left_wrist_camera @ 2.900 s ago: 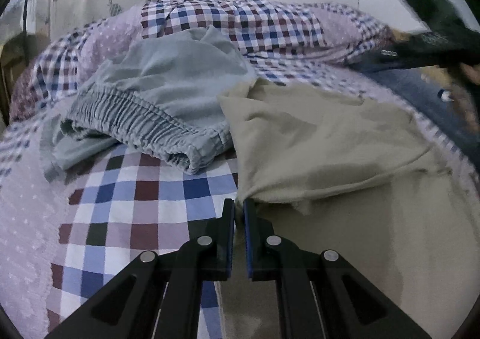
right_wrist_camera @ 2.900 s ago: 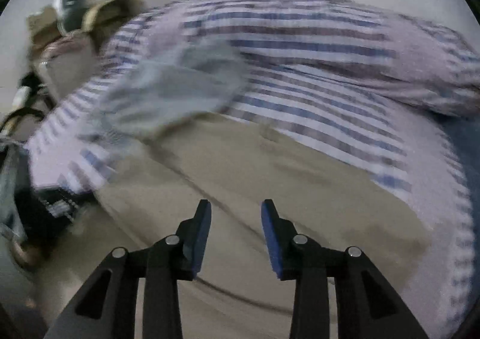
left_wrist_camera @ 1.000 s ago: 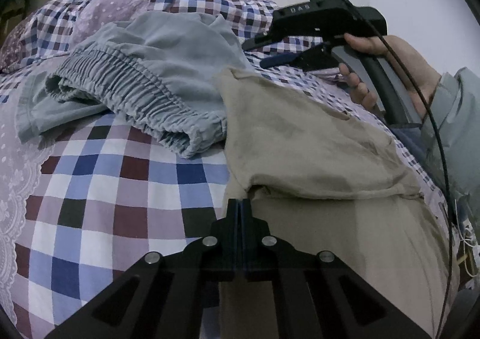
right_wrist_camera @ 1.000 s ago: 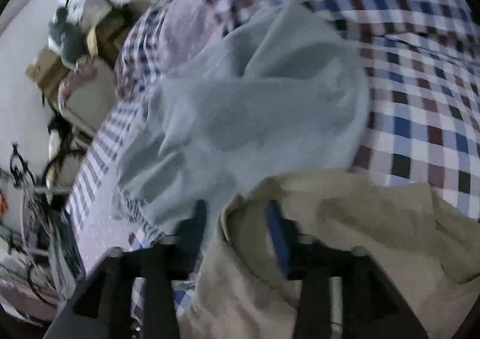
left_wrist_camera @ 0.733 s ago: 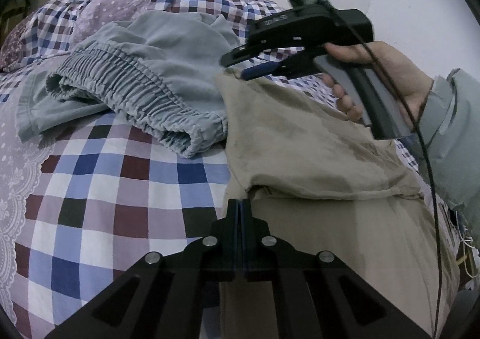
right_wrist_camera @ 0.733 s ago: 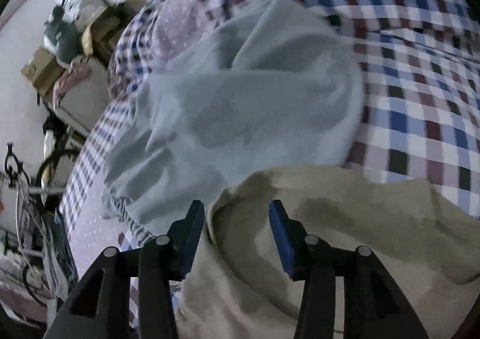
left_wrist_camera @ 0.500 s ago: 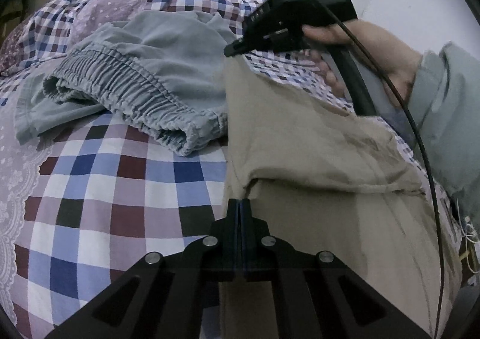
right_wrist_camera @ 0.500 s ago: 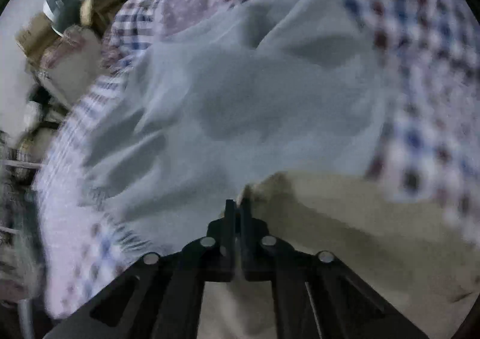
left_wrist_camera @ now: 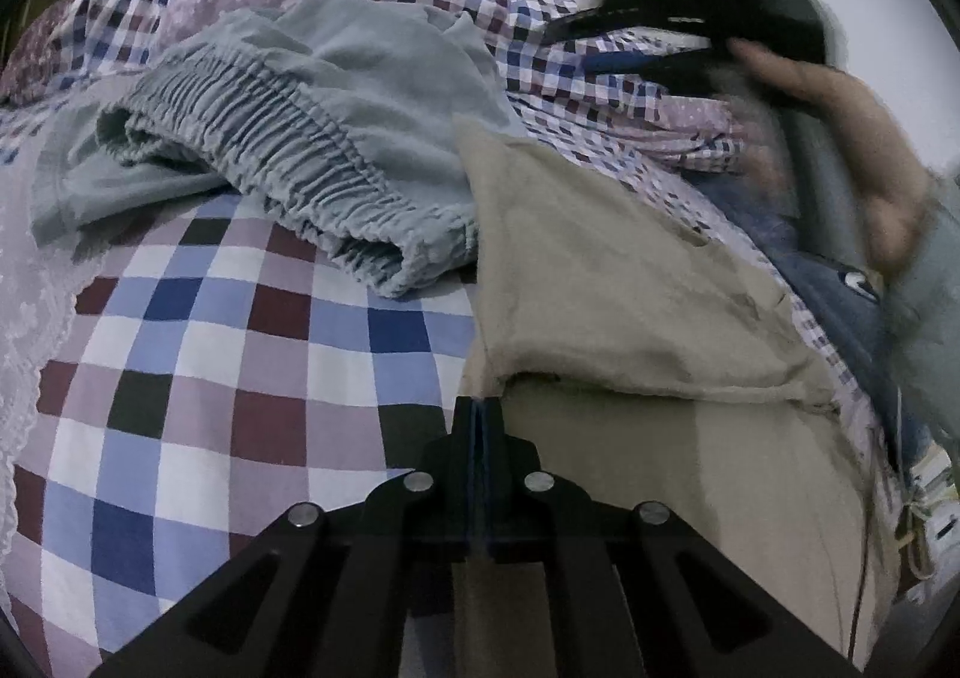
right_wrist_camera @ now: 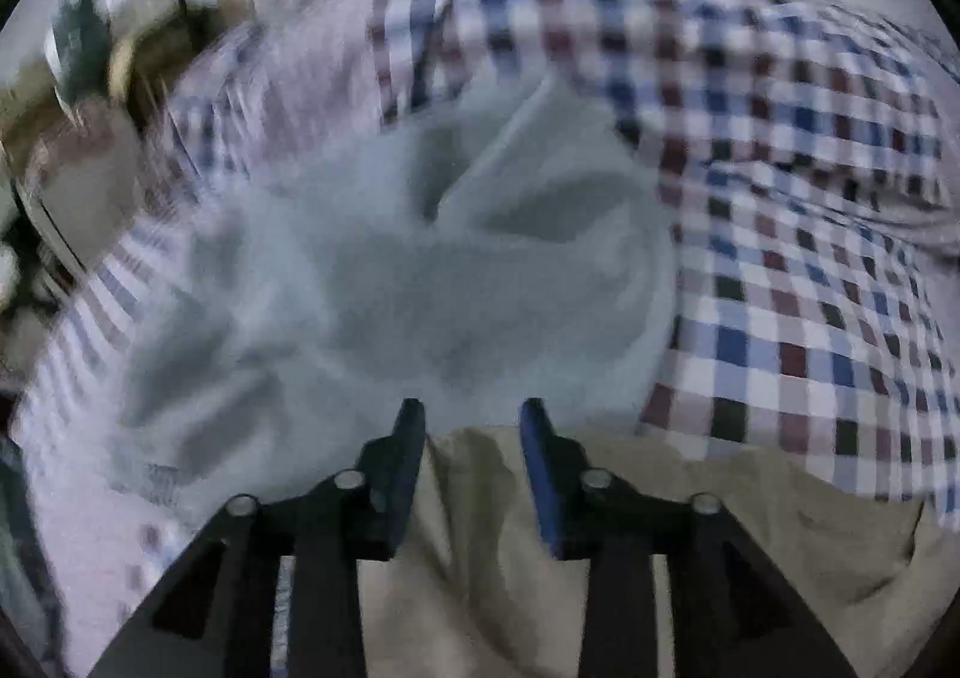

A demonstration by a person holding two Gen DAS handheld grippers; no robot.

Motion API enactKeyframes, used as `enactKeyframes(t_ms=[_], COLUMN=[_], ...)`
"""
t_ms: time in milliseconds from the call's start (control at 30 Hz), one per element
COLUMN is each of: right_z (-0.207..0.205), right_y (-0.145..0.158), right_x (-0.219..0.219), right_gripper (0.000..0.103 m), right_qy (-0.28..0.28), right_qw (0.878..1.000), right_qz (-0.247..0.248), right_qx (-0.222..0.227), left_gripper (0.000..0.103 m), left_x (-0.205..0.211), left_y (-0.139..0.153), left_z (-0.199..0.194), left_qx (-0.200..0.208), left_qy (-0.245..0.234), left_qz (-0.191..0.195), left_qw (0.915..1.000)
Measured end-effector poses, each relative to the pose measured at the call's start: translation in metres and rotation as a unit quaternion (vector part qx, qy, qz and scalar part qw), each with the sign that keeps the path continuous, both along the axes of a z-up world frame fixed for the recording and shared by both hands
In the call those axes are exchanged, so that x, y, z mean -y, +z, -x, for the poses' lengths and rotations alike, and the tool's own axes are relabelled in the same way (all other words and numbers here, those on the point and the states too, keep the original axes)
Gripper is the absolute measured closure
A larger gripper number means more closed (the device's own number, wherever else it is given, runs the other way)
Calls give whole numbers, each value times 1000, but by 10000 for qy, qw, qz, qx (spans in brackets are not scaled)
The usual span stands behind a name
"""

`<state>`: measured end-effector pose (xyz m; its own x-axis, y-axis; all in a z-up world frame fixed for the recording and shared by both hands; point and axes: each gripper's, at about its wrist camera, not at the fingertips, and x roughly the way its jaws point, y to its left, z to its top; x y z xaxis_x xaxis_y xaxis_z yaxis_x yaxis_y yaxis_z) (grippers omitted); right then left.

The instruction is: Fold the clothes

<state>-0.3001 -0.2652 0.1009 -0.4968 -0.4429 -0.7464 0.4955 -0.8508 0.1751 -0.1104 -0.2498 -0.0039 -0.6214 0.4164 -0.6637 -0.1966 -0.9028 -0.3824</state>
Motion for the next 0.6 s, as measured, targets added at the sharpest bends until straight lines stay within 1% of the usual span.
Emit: enactKeyframes(t_ms=[33,67,100,133,167,200,267,300,333,400,467,600], right_z=[-11,-22,-33,-50,-64,-84,-130,-153,-175,-222,-277,-381], right_y=[15,26,38,51,62,75,99,107,115,127,130,123], right_x=[-16,-33,-49,-68,-89,-107,-146,-169,-191,-238,-282,-349], right_gripper=[61,57,56,55,53,52,51,51,50,47,39,32], right_qy=[-38,-72,-106,-118,-131,-155,-180,-199,-222,-279,-441,-933], right_qw=[9998,9992,9985,9975,9964,9954,9934,9926,9916,9888,9858,9744], right_qz=[204,354,495,650,785,868,988,990,986,1009,1022,1148], right_qx=[-72,-141,-209,-261,-304,-371,-557,-680,-803,-1062,-1259,-1690], left_gripper=[94,77,67,54,49,48,47,45,38,36,35,34], left_x=[2,4,10,15,20,27,37,41,44,50,51,42], left_y=[0,0,2,4,7,12,23,28,33,44,55,73], left_z=[-1,-5,-8,-12,-18,-27,-42,-51,-62,-92,-125,-188], left_qx=[13,24,29,-5,-43,-87,-98,-103,-118,-204,-264,-327], left_qy=[4,34,104,163,233,329,458,520,578,694,763,862], left_qz=[-86,-189,-315,-422,-524,-590,-520,-483,-478,-541,-590,-564], left_qw=[10000,9998,9994,9990,9983,9977,9975,9974,9971,9959,9950,9941])
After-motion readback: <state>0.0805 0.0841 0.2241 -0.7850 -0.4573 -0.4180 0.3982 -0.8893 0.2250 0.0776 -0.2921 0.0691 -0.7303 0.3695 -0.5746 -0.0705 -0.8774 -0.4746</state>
